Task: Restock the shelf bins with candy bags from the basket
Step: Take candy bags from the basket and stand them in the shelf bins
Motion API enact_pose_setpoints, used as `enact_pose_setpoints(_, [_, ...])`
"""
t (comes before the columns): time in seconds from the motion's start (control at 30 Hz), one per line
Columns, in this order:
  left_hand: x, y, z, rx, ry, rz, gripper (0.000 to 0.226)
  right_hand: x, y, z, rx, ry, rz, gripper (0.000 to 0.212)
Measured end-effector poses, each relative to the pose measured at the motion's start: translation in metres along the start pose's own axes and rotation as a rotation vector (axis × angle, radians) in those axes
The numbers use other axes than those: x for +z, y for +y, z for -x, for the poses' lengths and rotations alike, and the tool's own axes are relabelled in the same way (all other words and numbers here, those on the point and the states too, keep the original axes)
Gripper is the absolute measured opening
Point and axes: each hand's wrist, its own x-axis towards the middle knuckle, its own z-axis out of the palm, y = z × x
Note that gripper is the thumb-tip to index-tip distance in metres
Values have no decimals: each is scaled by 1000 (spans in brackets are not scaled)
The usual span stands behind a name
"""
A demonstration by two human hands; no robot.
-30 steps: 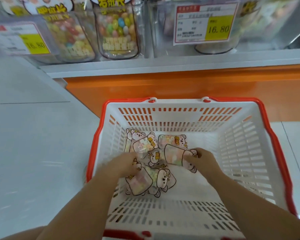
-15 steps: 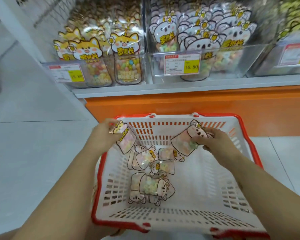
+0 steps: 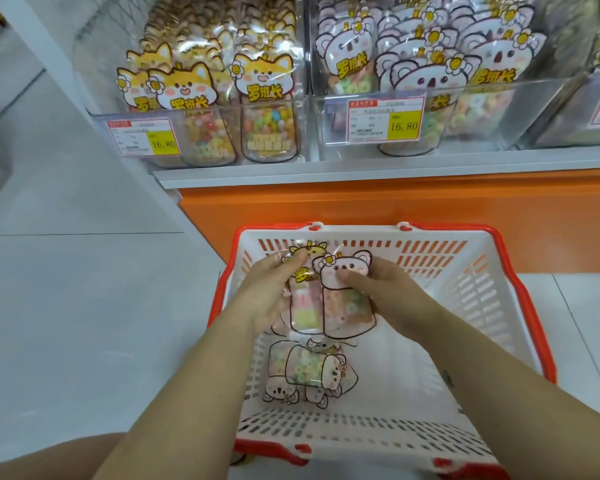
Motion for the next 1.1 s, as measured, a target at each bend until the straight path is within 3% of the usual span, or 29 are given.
enact_pose_setpoints(0.1, [8,-8,-5,-47,-68,36,44,-9,13,-2,29,40,-30,22])
enact_pose_setpoints(0.2, [9,-27,-7,-141,-187,29,71,-22,23,-3,69,109,-81,26])
enact_pose_setpoints(0.27, [12,-43,-8,-177,-217,-32,56,-29,29,-3,118,132,-91,33])
enact_pose_setpoints(0.33, [17,-50,-8,-149,-205,-87,42,-35,28,0,130,161,-106,26])
enact_pose_setpoints(0.43, [31,-37,-6,-80,-221,-166,32,-52,14,5,73,331,-104,19])
enact_pose_setpoints(0.57, [48,-5,2,-14,-267,-224,27,-87,-20,25,-21,451,-23,60])
enact_pose_setpoints(0.7, [78,19,17,50,-324,-302,35,-108,-57,62,-101,444,-54,18])
enact_pose_setpoints(0.77, [99,29,28,79,-361,-302,36,-116,-74,81,-122,436,-114,13])
enact_pose_setpoints(0.87, [134,43,46,135,-410,-285,18,-130,-101,114,-154,454,-180,11])
enact_pose_setpoints(0.93, [157,53,59,167,-430,-303,22,-136,-118,138,-166,483,-206,11])
enact_pose_setpoints(1.1, [203,75,73,262,-438,-308,27,-157,-147,180,-216,572,-62,11])
